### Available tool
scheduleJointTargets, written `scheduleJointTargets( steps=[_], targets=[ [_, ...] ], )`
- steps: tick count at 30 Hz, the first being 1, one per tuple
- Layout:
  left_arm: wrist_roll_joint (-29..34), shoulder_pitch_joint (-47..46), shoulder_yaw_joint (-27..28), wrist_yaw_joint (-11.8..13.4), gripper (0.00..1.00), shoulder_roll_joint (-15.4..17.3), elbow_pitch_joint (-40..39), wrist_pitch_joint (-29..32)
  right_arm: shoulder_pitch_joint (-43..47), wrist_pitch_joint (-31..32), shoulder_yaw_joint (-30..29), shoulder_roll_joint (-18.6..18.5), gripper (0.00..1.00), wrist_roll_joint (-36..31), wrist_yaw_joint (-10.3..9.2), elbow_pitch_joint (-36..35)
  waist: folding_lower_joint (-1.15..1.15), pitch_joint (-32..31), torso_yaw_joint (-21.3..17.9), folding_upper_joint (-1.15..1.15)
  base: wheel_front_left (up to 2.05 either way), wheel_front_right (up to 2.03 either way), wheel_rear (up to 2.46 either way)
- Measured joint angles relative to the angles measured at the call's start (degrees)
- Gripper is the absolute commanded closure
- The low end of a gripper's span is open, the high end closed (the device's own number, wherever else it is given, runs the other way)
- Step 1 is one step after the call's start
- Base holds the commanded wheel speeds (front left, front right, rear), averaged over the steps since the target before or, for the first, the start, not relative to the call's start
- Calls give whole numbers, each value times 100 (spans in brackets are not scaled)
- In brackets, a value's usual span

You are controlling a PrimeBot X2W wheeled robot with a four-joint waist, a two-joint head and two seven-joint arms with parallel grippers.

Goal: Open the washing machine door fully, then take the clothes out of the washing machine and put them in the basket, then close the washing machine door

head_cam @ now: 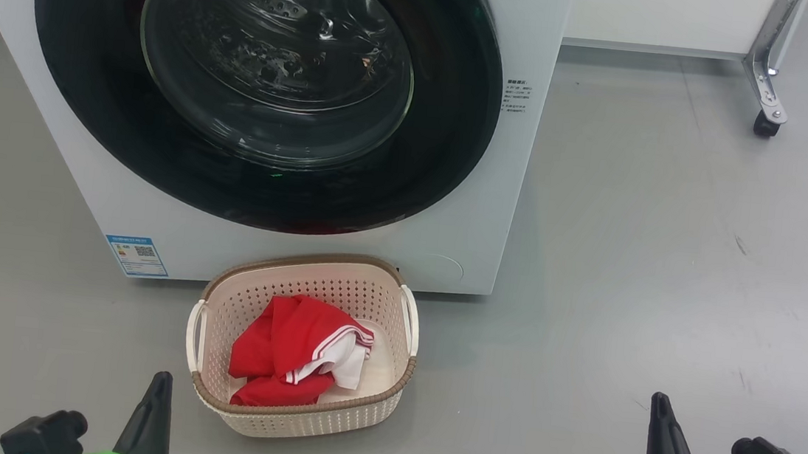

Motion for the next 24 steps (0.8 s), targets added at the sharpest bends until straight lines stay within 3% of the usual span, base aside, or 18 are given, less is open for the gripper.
scheduleJointTargets(
  steps=[24],
  targets=[
    [-1837, -325, 335, -200, 100, 11, 309, 235, -274, 405, -404, -127, 100, 1884, 219, 14, 0, 13, -2, 0, 0, 0, 0]
  ],
)
